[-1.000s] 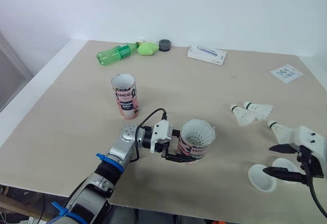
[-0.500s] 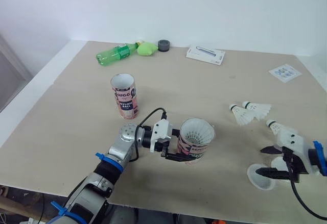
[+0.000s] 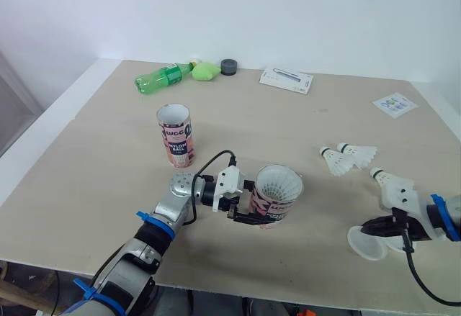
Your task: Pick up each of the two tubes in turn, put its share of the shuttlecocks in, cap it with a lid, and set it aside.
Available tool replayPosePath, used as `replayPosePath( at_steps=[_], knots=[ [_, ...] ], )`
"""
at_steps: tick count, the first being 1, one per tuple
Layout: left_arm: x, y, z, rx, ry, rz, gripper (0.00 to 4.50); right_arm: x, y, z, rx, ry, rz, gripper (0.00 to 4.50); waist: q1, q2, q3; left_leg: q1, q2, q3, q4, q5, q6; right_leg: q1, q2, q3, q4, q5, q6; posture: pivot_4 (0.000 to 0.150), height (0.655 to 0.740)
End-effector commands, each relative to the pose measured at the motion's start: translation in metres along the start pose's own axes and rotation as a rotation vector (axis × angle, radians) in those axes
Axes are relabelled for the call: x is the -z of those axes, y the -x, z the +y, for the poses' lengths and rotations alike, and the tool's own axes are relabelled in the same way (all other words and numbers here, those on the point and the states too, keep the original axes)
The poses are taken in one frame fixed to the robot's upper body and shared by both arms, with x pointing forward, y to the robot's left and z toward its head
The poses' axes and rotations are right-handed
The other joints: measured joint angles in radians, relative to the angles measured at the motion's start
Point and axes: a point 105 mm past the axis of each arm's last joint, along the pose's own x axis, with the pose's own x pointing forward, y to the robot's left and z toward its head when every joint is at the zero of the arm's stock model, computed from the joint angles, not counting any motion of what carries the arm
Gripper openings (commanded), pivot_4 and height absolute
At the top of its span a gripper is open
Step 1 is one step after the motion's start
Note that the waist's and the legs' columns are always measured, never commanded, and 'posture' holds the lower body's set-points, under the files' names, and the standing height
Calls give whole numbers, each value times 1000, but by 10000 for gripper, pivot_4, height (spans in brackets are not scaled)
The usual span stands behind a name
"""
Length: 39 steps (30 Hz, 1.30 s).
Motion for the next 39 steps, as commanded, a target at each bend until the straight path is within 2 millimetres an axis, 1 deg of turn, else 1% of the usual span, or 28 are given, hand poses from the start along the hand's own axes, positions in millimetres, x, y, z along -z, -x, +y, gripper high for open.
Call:
replayPosePath(
  at_steps=[1, 3, 6, 9, 11, 13, 15, 17, 19, 22, 25, 29, 31, 34, 39],
  knots=[
    [19, 2, 2, -22, 33, 89, 31312, -25, 4, -3, -14, -44, -118, 489, 0, 0, 0, 0, 0, 0, 0, 0, 0, 0, 0, 0, 0, 0, 0, 1500, 7294],
    [19, 2, 4, -25, 33, 87, 31312, -41, 7, -3, -24, -88, -193, 489, 0, 1, 0, -1, 0, 0, 0, 0, 0, 0, 0, 1, 0, 0, 0, 1500, 7294],
    [19, 1, 5, -25, 34, 85, 31312, -63, 18, 5, -82, -135, -292, 489, 2, 2, 0, -2, -1, 0, 0, 0, 0, 0, 0, 1, 0, 0, 1, 1500, 7294],
    [20, 1, 6, -20, 34, 89, 31312, -83, 36, 10, -91, -100, -346, 489, 2, 2, 0, -4, -1, 0, 0, 1, 1, -1, 0, 1, 0, 0, 1, 1500, 7294],
    [21, 1, 6, -16, 37, 94, 31312, -98, 47, 14, -85, -34, -353, 489, 2, 2, 0, -5, -1, 0, 0, 1, 1, -1, -1, 2, 0, 0, 2, 1500, 7294],
    [23, 1, 4, 4, 52, 102, 31312, -119, 59, 19, -73, 69, -357, 489, 1, 3, 0, -5, -1, 1, 0, 1, 1, -2, -1, 2, 0, 1, 2, 1500, 7294],
    [24, 2, 4, 18, 59, 108, 31312, -132, 65, 21, -64, 127, -353, 489, 0, 5, 0, -5, -1, 1, 0, 1, 1, -5, -1, 2, 0, 1, 2, 1500, 7294],
    [24, 2, 2, 35, 86, 108, 31312, -150, 71, 26, -82, 188, -358, 489, 0, 2, 1, -4, 0, 1, -1, 1, 1, -6, -1, 1, 0, 1, 1, 1500, 7294],
    [23, 1, 1, 54, 119, 98, 31312, -163, 74, 27, -83, 251, -346, 489, 0, 3, 1, -5, 0, 2, -1, 1, 1, -7, -1, 1, 0, 1, 1, 1500, 7294],
    [34, 5, -12, 166, 168, 204, 31312, -194, 74, 29, -105, 459, -270, 489, -7, 4, 1, -5, 0, 4, -3, 0, 1, -9, -1, 2, 0, 1, 0, 1500, 7294],
    [40, 11, -16, 215, 209, 270, 31312, -214, 73, 25, -97, 571, -225, 489, -14, 2, 0, -5, 1, 3, -6, 0, 0, -11, 0, 1, 0, -1, -3, 1500, 7294],
    [43, 15, -15, 231, 194, 316, 31312, -233, 70, 28, -119, 659, -211, 489, -14, 1, 0, -6, 2, 0, -7, -5, -4, -9, 1, -1, 0, -4, -3, 1500, 7294],
    [40, 14, -13, 224, 189, 305, 31312, -239, 68, 31, -131, 694, -210, 489, -14, 1, 0, -7, 1, 0, -7, -8, -4, -7, 1, 0, 1, -4, -5, 1500, 7294],
    [37, 12, -12, 220, 190, 289, 31312, -243, 63, 36, -157, 723, -204, 489, -12, 1, 0, -8, 1, -1, -7, -9, -2, -7, 2, 0, 1, -6, -5, 1500, 7294],
    [40, 12, -15, 225, 199, 290, 31312, -245, 54, 45, -203, 767, -189, 489, -12, 1, 0, -7, 1, -1, -7, -10, -2, -6, 2, -1, 1, -6, -6, 1500, 7294]
  ],
)
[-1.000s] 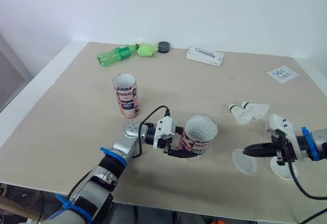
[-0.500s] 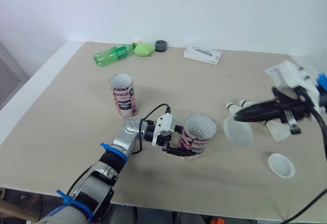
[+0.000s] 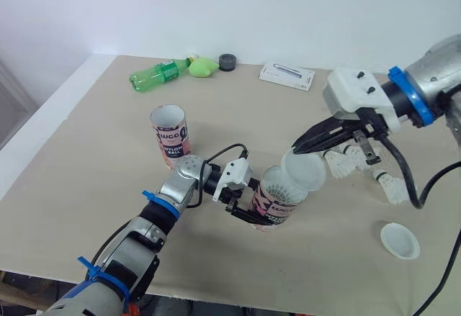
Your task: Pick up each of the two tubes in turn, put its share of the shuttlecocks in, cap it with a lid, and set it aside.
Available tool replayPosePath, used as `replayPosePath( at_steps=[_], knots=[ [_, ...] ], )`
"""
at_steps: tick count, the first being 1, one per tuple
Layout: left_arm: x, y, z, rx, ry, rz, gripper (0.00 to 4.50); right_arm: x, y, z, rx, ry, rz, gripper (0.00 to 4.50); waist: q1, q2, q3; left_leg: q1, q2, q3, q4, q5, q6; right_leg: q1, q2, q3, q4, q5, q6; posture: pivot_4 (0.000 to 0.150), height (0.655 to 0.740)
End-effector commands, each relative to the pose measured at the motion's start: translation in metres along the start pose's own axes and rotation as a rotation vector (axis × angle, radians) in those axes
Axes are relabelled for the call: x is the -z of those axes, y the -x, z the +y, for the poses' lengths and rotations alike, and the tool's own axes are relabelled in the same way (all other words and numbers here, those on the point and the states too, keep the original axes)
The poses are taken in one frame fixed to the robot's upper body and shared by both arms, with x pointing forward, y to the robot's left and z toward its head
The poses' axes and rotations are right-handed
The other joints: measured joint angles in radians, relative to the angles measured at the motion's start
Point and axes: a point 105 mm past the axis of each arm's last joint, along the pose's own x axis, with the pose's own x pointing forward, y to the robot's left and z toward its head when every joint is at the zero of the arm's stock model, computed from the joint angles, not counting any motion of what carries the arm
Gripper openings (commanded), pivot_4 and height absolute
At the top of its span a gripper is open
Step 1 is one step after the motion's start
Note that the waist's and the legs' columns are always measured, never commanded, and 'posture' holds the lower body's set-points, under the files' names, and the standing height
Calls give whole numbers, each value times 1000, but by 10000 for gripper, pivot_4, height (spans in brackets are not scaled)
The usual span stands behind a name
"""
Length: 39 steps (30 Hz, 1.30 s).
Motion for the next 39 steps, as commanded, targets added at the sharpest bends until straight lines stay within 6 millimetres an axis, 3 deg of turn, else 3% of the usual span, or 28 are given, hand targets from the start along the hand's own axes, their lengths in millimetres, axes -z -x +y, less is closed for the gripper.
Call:
replayPosePath(
  at_steps=[1, 6, 12, 20, 26, 39],
  knots=[
    [50, 5, -20, 22, 169, 169, 31312, -14, 0, 8, -52, 83, 1, 489, 0, 0, 0, 1, 0, 0, 0, 0, 0, 0, 0, 0, 0, 0, 0, 1500, 7294],
    [50, 6, -19, 17, 171, 169, 31312, -14, -14, 13, -101, 119, 16, 489, 0, 0, 0, 1, 1, 0, 1, 0, 0, 0, 0, -1, 0, 0, 1, 1500, 7294],
    [49, 7, -18, 10, 167, 168, 31312, -8, -29, 1, -71, 175, 62, 489, 0, 0, 0, 2, 1, 0, 1, 0, 0, 0, 0, -1, 1, 0, 0, 1500, 7294],
    [49, 9, -18, 0, 169, 172, 31312, -4, -31, -6, -42, 266, 130, 489, -2, 0, 0, 4, 1, 0, 2, 0, 1, 0, 1, -2, 1, 0, 1, 1500, 7294],
    [49, 9, -16, -10, 171, 168, 31312, -12, -32, 0, -48, 324, 130, 489, -3, 0, 0, 4, 2, 0, 2, 1, 1, 0, 1, -2, 1, 1, 2, 1500, 7294],
    [49, 9, -15, -14, 173, 165, 31312, -5, -36, 5, -41, 358, 174, 489, -3, 0, -1, 4, 2, 0, 2, 1, 1, 0, 0, -2, 1, 1, 2, 1500, 7294]
  ],
)
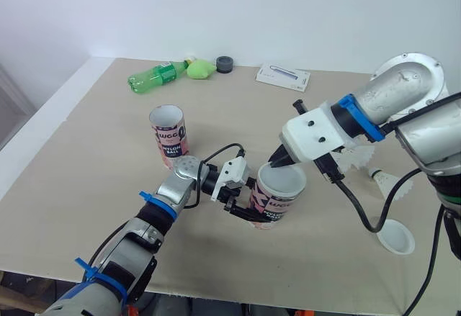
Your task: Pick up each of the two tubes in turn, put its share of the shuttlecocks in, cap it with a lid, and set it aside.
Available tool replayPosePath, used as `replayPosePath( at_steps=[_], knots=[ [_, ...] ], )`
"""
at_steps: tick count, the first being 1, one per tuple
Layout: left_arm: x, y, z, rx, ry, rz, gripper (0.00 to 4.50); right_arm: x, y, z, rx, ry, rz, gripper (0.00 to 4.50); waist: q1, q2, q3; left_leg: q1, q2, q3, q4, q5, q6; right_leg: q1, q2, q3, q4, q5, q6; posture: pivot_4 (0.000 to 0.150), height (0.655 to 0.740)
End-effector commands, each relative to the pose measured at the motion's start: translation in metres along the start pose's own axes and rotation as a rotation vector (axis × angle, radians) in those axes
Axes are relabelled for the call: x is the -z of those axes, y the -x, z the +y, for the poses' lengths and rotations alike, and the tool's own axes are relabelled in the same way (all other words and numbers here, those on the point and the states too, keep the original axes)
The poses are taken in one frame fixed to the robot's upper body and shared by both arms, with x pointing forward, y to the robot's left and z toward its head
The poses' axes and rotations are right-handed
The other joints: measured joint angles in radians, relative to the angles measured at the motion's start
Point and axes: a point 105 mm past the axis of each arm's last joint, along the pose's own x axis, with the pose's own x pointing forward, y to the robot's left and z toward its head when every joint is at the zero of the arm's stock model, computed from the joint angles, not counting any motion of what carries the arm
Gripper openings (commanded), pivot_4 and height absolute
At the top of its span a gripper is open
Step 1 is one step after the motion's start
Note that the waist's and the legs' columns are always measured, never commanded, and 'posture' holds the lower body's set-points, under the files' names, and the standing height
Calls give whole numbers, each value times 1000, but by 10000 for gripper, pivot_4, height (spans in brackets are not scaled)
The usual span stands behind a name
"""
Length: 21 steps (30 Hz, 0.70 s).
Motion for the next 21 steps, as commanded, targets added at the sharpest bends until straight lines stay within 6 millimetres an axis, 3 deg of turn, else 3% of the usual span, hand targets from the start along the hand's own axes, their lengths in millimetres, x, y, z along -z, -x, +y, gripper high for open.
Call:
replayPosePath(
  at_steps=[1, 10, 13, 19, 21],
  knots=[
    [46, 4, -16, 22, 147, 157, 31312, 3, 2, 6, -16, -3, 21, 489, 0, 0, 0, 0, 0, 0, 0, 0, 0, 0, 0, 0, 0, 0, 0, 1500, 7294],
    [47, 5, -16, 22, 151, 160, 31312, -3, 3, -2, 46, -11, -25, 489, 0, 0, 0, 0, 0, 0, 0, 0, 0, 0, 0, 0, 0, 0, 0, 1500, 7294],
    [47, 5, -16, 22, 152, 161, 31312, -8, 5, -6, 64, -31, -67, 8051, 0, 0, 0, 0, 0, 0, 0, 0, 0, 0, 0, 0, 0, 0, 0, 1500, 7294],
    [47, 5, -17, 26, 153, 162, 31312, -12, 13, -24, 147, -68, -100, 32809, 0, 0, 0, -1, 0, 0, 0, 0, 0, 0, 0, 0, 0, 1, -1, 1500, 7294],
    [47, 5, -17, 29, 154, 163, 31312, -12, 21, -31, 180, -87, -113, 32809, 0, 0, 0, -1, 0, 0, 0, 0, 0, 0, 0, 0, 0, 1, -1, 1500, 7294]
  ],
)
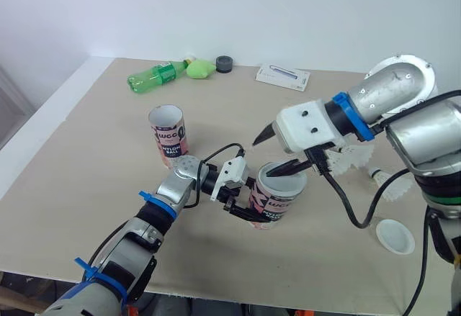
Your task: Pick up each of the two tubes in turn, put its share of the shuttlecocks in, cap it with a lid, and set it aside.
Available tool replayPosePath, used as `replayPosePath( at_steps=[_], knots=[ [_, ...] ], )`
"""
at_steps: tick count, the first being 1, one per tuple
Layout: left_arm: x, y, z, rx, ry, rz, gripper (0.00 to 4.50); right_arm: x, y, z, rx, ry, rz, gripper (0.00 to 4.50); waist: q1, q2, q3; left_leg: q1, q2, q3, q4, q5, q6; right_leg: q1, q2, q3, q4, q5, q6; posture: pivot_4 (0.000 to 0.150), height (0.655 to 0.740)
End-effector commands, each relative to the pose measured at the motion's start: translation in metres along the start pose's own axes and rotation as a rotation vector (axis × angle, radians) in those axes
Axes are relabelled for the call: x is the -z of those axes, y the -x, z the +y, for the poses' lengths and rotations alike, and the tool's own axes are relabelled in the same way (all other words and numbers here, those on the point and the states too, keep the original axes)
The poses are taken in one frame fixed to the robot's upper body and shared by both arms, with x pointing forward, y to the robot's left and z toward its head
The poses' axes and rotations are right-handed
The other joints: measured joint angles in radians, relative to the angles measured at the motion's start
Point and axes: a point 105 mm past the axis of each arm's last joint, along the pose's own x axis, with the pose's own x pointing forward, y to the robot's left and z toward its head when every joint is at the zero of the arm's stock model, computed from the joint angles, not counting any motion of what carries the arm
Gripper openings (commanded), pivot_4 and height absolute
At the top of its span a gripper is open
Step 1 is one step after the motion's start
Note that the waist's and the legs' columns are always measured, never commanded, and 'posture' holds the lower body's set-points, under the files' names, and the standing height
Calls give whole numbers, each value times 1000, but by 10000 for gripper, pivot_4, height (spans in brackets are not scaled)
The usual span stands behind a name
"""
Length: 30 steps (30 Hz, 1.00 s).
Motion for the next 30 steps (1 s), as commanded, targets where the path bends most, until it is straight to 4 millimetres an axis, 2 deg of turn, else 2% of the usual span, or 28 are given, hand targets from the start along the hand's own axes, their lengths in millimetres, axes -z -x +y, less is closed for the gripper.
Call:
replayPosePath(
  at_steps=[1, 7, 12, 14, 17, 18, 20, 21, 26, 30],
  knots=[
    [48, 4, -18, 30, 155, 162, 31312, -11, 25, -21, 114, 10, -21, 32809, 0, 0, 0, 0, 0, 0, 0, 0, 0, 0, 0, 0, 0, 0, 0, 1500, 7294],
    [49, 4, -19, 35, 158, 166, 31312, -22, 39, -27, 147, -1, -74, 32809, 0, 0, 0, 0, 0, 0, -1, 0, 0, 0, 0, 0, 0, 0, -1, 1500, 7294],
    [49, 3, -18, 37, 156, 168, 31312, -16, 49, -11, 87, -44, -81, 32809, 0, 0, 0, -2, 0, 0, -1, 0, 0, 1, 0, 0, 0, 0, -1, 1500, 7294],
    [49, 3, -18, 36, 155, 167, 31312, -15, 52, -5, 71, -61, -84, 27633, 0, 0, 0, -1, 0, 0, -1, 0, 0, 1, 0, 0, 0, 0, -1, 1500, 7294],
    [49, 3, -17, 34, 155, 166, 31312, -14, 54, -1, 54, -74, -87, 16619, 0, 1, 0, -1, 0, 0, -1, 0, 0, 1, 0, 0, 0, -1, -1, 1500, 7294],
    [49, 3, -17, 34, 155, 166, 31312, -15, 54, 2, 43, -74, -90, 11375, 0, 0, 0, -1, 0, 0, -1, 0, 0, 1, 0, 0, 0, -1, -1, 1500, 7294],
    [49, 3, -18, 36, 155, 165, 31312, -16, 52, 7, 15, -81, -92, 6201, 0, 0, 0, -1, 0, 0, -1, 0, 0, 0, 0, 0, 0, -1, -1, 1500, 7294],
    [49, 2, -18, 36, 155, 165, 31312, -16, 51, 9, 2, -84, -91, 313, 0, 0, 0, -1, 0, 0, -1, 0, 0, 0, 0, 0, 0, -1, 0, 1500, 7294],
    [49, 1, -18, 32, 156, 160, 31312, -14, 49, 25, -74, -93, -69, 313, 0, 0, 0, -1, 0, 0, -1, 0, 0, 0, 0, 0, 0, -1, 0, 1500, 7294],
    [49, 2, -19, 28, 157, 159, 31312, -9, 50, 31, -96, -92, -37, 313, 0, 0, 0, -1, 0, 0, -1, 0, 0, 0, 0, 0, 0, -2, 1, 1500, 7294]
  ],
)
